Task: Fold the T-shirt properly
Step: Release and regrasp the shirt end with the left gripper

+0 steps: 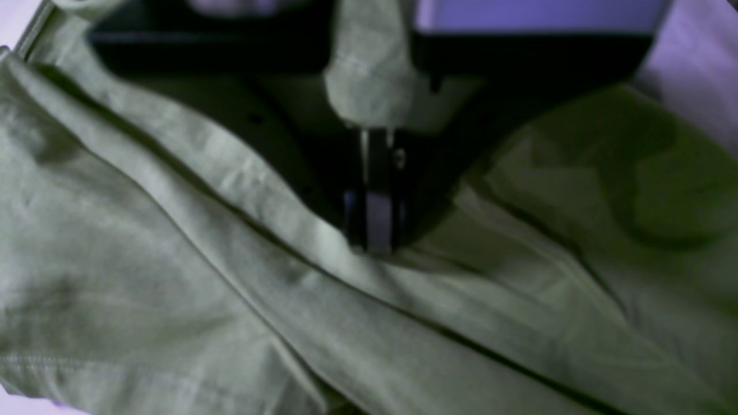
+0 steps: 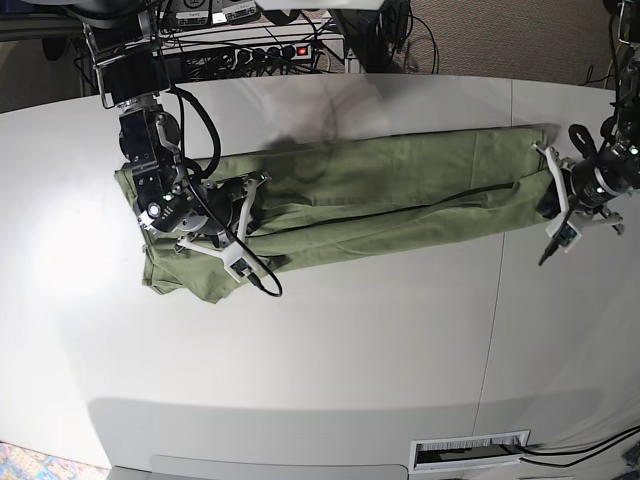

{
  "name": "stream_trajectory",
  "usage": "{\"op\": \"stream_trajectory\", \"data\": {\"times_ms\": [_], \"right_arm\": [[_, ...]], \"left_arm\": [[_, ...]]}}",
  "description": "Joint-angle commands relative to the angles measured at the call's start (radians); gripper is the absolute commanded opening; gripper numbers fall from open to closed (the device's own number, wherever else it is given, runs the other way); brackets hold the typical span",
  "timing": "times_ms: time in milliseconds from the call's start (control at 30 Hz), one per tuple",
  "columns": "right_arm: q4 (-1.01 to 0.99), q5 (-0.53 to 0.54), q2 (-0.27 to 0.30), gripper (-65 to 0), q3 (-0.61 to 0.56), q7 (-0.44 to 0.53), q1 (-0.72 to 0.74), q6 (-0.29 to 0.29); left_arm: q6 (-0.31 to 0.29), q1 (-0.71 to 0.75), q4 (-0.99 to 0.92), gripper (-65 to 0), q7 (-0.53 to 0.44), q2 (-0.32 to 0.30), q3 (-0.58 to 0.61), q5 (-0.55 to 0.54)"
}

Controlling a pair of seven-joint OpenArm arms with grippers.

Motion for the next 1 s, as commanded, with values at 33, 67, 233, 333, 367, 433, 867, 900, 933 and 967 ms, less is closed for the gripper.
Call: {"op": "stream_trajectory", "data": {"times_ms": [33,67,233,333,367,433,867,900,933,967], "right_arm": [[-0.002,-0.028,0.009,-63.6,0.0,-0.038,0.006,-0.007],[-0.002,-0.028,0.009,-63.6,0.0,-0.038,0.006,-0.007],[-0.002,-0.028,0.009,-63.6,0.0,-0.034,0.006,-0.007],[-0.002,-0.028,0.009,-63.6,0.0,-0.032,0.006,-0.007],[-0.002,-0.028,0.009,-63.6,0.0,-0.033,0.006,-0.007],[-0.002,-0.028,0.009,-63.6,0.0,-0.035,0.006,-0.007],[-0.002,-0.028,0.009,-63.6,0.0,-0.032,0.006,-0.007],[-0.002,-0.028,0.009,-63.6,0.0,-0.032,0.006,-0.007],[-0.002,-0.028,0.009,-63.6,0.0,-0.032,0.006,-0.007],[-0.002,-0.028,0.009,-63.6,0.0,-0.032,0.006,-0.007]], "left_arm": [[-0.036,-0.011,0.012,-60.5,0.012,-0.02,-0.009,-0.034],[-0.045,-0.011,0.012,-60.5,0.034,-0.02,-0.009,-0.037],[-0.091,-0.012,0.012,-60.5,0.082,-0.021,-0.009,-0.054],[-0.076,-0.014,0.012,-60.5,-0.012,-0.023,-0.009,-0.003],[-0.061,-0.014,0.012,-60.5,-0.048,-0.024,-0.009,0.02],[-0.038,-0.014,0.012,-60.5,-0.101,-0.023,-0.009,0.057],[-0.167,0.007,-0.109,-60.5,-0.247,0.018,-0.009,0.146],[-0.164,0.013,-0.111,-60.5,-0.234,0.02,-0.009,0.148],[-0.163,0.021,-0.11,-60.5,-0.217,0.02,-0.009,0.146],[-0.167,0.026,-0.11,-60.5,-0.189,0.021,-0.009,0.133]]}}
